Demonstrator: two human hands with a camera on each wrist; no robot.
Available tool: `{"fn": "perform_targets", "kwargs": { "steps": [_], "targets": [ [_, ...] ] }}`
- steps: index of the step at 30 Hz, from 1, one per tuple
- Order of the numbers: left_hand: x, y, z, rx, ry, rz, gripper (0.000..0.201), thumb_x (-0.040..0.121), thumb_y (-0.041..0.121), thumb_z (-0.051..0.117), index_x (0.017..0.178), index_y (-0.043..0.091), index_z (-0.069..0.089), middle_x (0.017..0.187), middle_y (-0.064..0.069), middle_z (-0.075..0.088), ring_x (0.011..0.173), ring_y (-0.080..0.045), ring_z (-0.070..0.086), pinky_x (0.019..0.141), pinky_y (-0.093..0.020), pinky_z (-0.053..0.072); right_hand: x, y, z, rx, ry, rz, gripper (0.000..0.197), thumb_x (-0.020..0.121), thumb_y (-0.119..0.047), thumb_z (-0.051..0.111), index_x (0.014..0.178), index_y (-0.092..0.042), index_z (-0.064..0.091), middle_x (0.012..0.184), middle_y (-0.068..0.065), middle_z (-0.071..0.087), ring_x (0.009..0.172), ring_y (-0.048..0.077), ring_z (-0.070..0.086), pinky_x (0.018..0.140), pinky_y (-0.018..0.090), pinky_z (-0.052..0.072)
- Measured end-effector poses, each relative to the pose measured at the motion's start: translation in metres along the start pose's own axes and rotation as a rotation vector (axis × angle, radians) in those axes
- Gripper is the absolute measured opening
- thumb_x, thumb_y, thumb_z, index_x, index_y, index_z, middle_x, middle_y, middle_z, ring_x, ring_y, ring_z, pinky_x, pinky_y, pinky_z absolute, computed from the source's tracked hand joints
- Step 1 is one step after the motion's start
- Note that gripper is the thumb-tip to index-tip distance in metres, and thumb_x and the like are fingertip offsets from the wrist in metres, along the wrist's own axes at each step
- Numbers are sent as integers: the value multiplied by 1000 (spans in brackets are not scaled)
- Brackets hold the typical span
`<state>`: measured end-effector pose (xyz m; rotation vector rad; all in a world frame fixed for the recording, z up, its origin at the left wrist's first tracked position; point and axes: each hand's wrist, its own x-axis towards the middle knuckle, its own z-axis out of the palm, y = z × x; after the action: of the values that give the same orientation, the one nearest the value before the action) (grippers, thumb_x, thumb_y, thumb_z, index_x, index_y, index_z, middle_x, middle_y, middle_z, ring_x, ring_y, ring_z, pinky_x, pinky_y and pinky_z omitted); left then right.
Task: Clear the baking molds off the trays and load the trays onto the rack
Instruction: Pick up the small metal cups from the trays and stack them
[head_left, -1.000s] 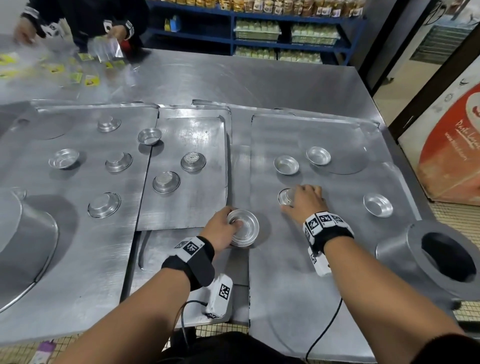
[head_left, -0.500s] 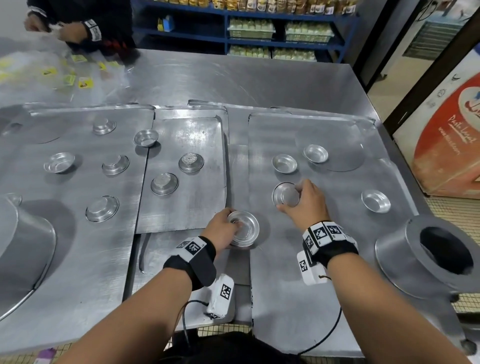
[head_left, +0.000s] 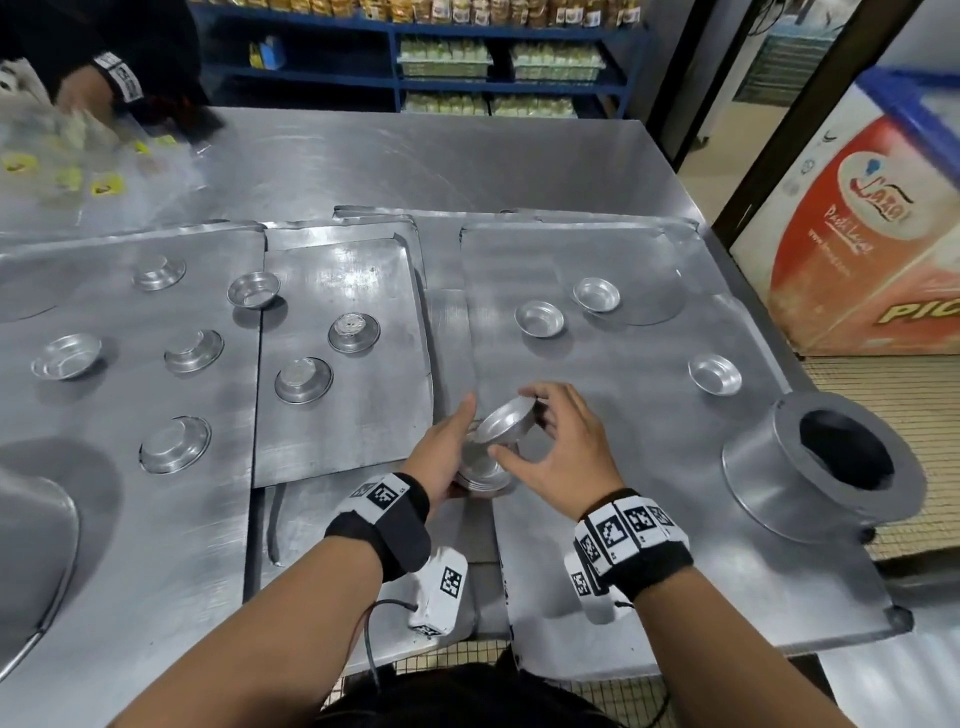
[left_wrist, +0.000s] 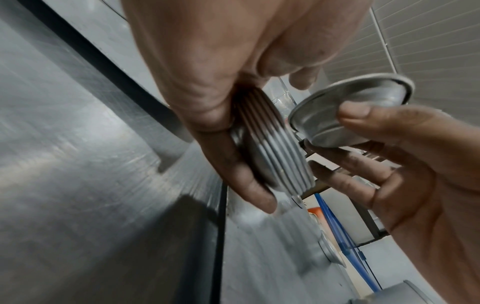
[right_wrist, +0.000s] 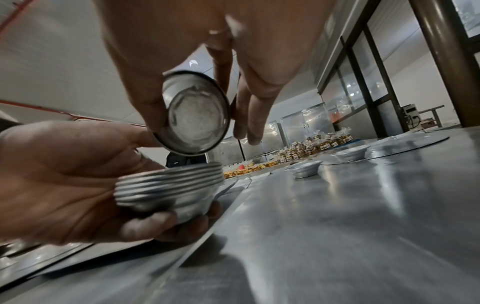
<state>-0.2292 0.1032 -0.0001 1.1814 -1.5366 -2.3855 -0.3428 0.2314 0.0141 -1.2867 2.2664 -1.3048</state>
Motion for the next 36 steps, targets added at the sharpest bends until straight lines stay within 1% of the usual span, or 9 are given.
{"fn": "perform_targets", "kwargs": {
  "steps": [4, 10, 15, 19, 24, 26, 28, 31, 36],
  "targets": [
    [0, -3, 2, 21, -2, -5, 77, 71, 78, 62, 118, 19, 68, 111, -12, 73, 104, -32, 70, 96, -56, 51, -8, 1, 2, -23, -31, 14, 67, 62, -36, 86, 121, -24, 55, 117, -12, 57, 105, 7, 60, 94, 32, 52],
    [0, -3, 9, 37, 11, 38, 35, 77, 22, 76, 109, 14, 65, 106, -20, 72, 98, -39, 70, 83, -66, 53, -16, 4, 5, -54, -55, 54, 73, 65, -40, 85, 130, -23, 57, 127, -11, 61, 114, 6, 59, 100, 32, 50],
    [4, -7, 15, 74, -4, 84, 42, 67, 21, 75, 107, 16, 65, 106, -19, 71, 102, -40, 68, 84, -64, 53, -22, 13, -1, -123, -128, 134, 78, 67, -53, 76, 137, -33, 48, 128, -16, 61, 116, 7, 59, 102, 33, 48],
    [3, -7, 20, 85, -18, 104, 34, 77, 13, 72, 109, 13, 62, 109, -23, 67, 97, -38, 67, 83, -62, 55, -25, 18, -9, -136, -220, 157, 81, 71, -55, 74, 142, -34, 42, 132, -16, 59, 119, 7, 57, 103, 31, 47],
    [9, -8, 25, 105, 4, 114, 24, 90, -2, 63, 111, 7, 59, 101, -19, 66, 87, -32, 66, 64, -43, 60, -23, 23, -20, -131, -287, 169, 75, 74, -42, 73, 143, -31, 44, 130, -12, 62, 115, 7, 59, 96, 25, 50],
    [11, -8, 29, 96, 9, 113, 26, 90, -5, 62, 113, 4, 58, 100, -19, 65, 86, -33, 66, 65, -49, 61, -17, 31, -23, -157, -304, 186, 72, 74, -34, 71, 141, -32, 45, 131, -12, 62, 118, 8, 59, 95, 29, 52],
    [17, -9, 32, 122, 30, 122, 26, 89, -6, 63, 111, 6, 59, 99, -18, 65, 88, -31, 65, 79, -59, 57, -8, 39, -27, -254, -319, 225, 69, 74, -24, 66, 140, -30, 48, 135, -9, 60, 122, 12, 58, 99, 34, 50],
    [22, -10, 37, 157, 53, 145, 24, 87, -5, 66, 103, 13, 61, 93, -14, 66, 85, -27, 63, 85, -58, 53, 7, 53, -36, -419, -267, 368, 57, 76, -22, 60, 133, -26, 56, 131, -2, 62, 117, 21, 61, 99, 37, 50],
    [29, -7, 46, 156, 38, 143, 23, 88, -5, 65, 101, 13, 60, 88, -11, 64, 78, -25, 62, 72, -43, 55, 30, 73, -56, -607, -135, 488, 46, 81, -24, 60, 127, -19, 60, 126, 6, 64, 113, 29, 62, 92, 38, 52]
  ]
}}
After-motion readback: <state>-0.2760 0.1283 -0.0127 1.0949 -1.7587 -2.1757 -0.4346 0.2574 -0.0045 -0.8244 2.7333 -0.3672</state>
